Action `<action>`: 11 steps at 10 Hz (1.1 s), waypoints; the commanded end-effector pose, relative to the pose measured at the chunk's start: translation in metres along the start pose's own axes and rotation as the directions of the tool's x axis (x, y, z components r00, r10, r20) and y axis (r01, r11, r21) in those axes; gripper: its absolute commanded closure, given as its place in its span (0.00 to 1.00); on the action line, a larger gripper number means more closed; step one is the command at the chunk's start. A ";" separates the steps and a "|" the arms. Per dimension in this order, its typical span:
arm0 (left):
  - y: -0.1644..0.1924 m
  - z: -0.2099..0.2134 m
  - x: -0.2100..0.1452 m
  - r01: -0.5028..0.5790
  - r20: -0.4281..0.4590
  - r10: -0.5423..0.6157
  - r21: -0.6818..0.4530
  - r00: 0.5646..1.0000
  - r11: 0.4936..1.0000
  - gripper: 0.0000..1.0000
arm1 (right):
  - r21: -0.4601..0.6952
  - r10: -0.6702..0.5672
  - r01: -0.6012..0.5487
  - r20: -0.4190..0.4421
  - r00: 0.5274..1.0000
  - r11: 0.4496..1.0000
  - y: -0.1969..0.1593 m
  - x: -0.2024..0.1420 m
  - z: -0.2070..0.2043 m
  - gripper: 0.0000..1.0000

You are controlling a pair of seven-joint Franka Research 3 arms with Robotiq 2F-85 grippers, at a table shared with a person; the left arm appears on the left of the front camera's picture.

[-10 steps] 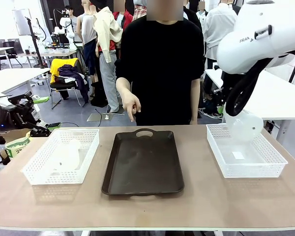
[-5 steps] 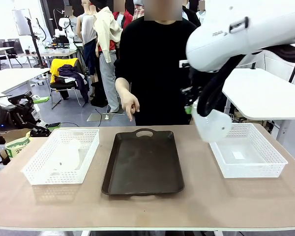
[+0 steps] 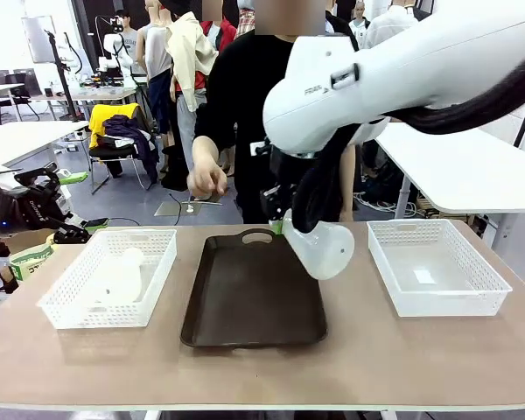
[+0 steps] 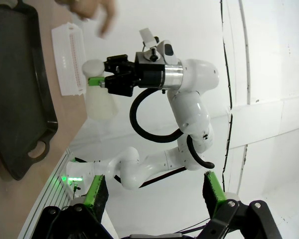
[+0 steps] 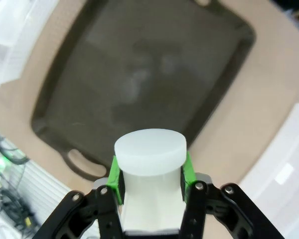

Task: Prepare the laboratory tools.
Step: While moving the picked Big flask to the Handle tray indicated by the person, stop as directed by the person.

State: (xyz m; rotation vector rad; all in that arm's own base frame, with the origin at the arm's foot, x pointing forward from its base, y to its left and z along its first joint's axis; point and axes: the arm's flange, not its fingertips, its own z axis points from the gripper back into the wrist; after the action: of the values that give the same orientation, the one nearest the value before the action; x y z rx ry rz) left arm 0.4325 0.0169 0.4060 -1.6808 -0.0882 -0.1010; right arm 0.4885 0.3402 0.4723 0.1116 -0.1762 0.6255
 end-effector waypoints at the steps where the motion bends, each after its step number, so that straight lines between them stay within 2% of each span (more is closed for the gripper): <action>1: -0.003 0.001 -0.001 0.006 -0.001 -0.006 -0.007 1.000 1.000 0.00 | 0.053 0.049 -0.045 -0.075 0.996 0.998 0.000 0.023 -0.016 1.00; 3: -0.003 0.001 -0.001 0.006 -0.001 -0.006 -0.007 1.000 1.000 0.00 | 0.069 0.056 -0.050 -0.081 0.995 0.996 0.004 0.029 -0.029 1.00; 7: -0.003 0.001 -0.001 0.006 -0.001 -0.006 -0.007 1.000 1.000 0.00 | 0.155 0.021 -0.015 -0.037 0.999 0.988 -0.006 0.029 -0.024 1.00; 8: -0.003 0.001 -0.001 0.006 -0.001 -0.006 -0.007 1.000 1.000 0.00 | 0.090 0.022 -0.017 -0.056 0.998 0.996 0.003 0.031 -0.034 1.00; 11: -0.003 0.001 -0.001 0.006 -0.001 -0.006 -0.007 1.000 1.000 0.00 | 0.090 0.022 -0.017 -0.056 0.998 0.996 0.003 0.031 -0.034 1.00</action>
State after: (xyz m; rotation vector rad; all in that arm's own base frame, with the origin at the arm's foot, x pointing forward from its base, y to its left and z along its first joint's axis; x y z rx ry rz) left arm 0.4325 0.0171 0.4060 -1.6807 -0.0885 -0.1007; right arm 0.5171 0.3661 0.4462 0.1951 -0.0924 0.6566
